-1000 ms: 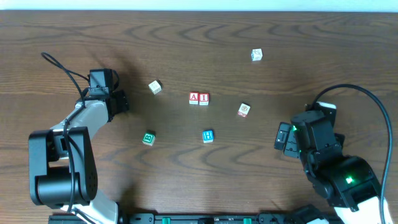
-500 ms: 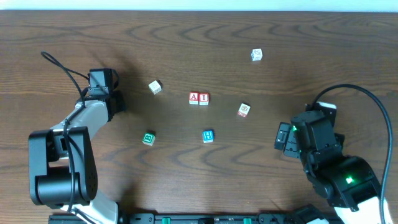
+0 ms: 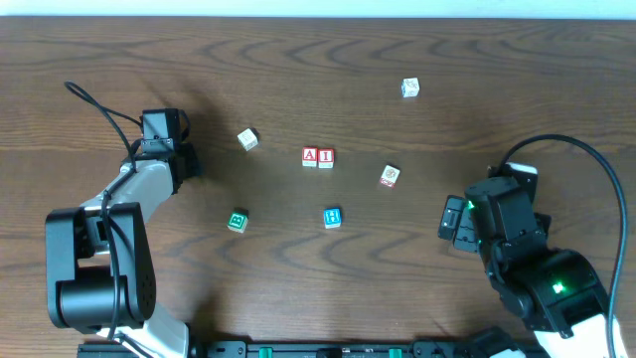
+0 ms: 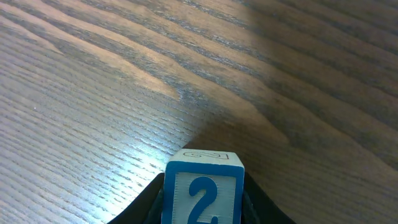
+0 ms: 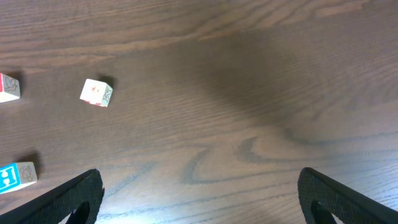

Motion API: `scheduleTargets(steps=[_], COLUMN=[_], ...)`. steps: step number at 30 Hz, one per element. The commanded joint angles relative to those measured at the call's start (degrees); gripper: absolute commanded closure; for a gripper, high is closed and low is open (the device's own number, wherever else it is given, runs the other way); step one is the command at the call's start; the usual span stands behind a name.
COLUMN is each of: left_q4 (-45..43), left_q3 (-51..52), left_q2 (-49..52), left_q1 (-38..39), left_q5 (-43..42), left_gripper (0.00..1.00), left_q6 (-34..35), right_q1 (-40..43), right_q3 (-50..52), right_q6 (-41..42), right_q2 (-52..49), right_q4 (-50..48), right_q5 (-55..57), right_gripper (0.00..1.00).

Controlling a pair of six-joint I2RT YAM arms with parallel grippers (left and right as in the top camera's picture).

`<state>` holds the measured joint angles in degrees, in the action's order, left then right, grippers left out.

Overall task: Spell out Ai2
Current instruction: 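Lower the left gripper over the blue 2 block and grasp it, then carry the 2 block with the left gripper toward the AI blocks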

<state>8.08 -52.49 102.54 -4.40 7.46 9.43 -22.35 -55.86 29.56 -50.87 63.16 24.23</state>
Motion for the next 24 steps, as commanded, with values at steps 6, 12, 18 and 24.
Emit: scheduleTargets(steps=[6, 12, 18, 24], left_q4=[3.2, 8.2, 10.7, 9.4], left_q3=[-1.5, -6.6, -13.6, -18.3], left_q2=[-8.2, -14.1, -12.0, -5.9], left_q1=[2.5, 12.2, 26.0, 36.8], left_q5=[-1.6, -1.1, -3.0, -2.4], left_gripper=[0.95, 0.95, 0.95, 0.95], left_q6=[1.1, 0.9, 0.8, 3.6], right_q1=[0.3, 0.3, 0.3, 0.3], right_q3=[-0.1, -0.1, -0.1, -0.1], right_q6=[0.8, 0.8, 0.8, 0.8], right_q2=[0.2, 0.2, 0.2, 0.2], right_q4=[0.0, 0.0, 0.0, 0.0], right_q5=[0.8, 0.8, 0.8, 0.8], right_gripper=[0.01, 0.01, 0.01, 0.01])
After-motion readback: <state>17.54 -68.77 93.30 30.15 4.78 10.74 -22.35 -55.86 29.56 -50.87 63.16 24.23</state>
